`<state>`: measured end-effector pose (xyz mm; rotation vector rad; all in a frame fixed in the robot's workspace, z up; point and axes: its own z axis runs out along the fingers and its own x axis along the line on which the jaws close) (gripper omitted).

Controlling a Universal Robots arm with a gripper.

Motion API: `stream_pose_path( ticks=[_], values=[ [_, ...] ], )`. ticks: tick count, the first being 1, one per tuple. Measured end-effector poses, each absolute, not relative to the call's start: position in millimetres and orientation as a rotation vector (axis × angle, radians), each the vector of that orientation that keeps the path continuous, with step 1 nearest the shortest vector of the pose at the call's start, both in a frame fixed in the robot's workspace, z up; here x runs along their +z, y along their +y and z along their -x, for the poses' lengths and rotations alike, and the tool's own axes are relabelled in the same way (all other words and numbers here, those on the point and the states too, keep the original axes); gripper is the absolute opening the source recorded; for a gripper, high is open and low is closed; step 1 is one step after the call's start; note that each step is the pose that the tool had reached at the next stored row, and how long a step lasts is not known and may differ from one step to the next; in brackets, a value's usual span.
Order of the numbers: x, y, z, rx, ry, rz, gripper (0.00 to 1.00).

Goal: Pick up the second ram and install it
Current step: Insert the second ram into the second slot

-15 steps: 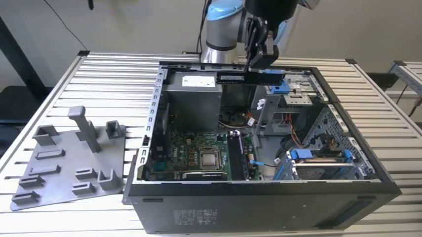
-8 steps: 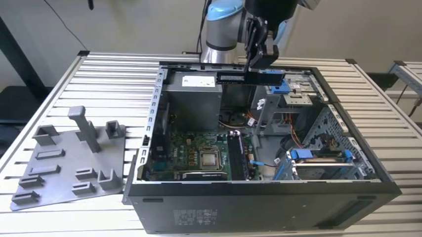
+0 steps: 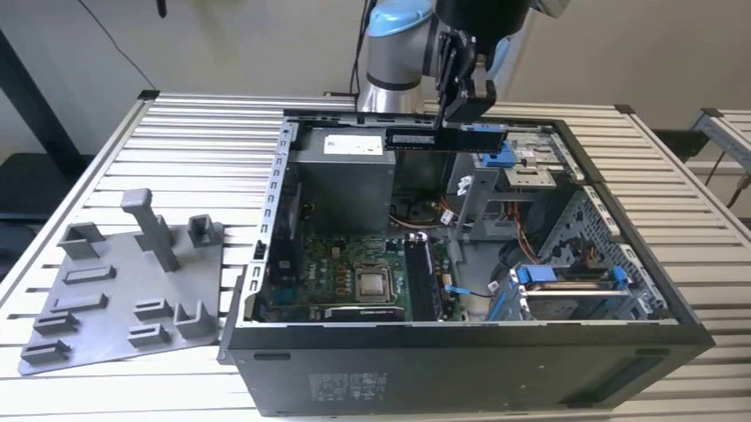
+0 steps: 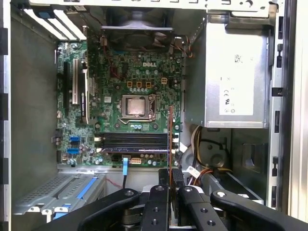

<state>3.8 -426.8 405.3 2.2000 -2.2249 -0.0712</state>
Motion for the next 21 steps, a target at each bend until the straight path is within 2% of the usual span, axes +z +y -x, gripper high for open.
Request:
stream_pose_path(
  ticks=[21],
  values=[
    [405.2,-426.8,-3.8,-0.071,-2.386,-2.028,0.14]
  ],
)
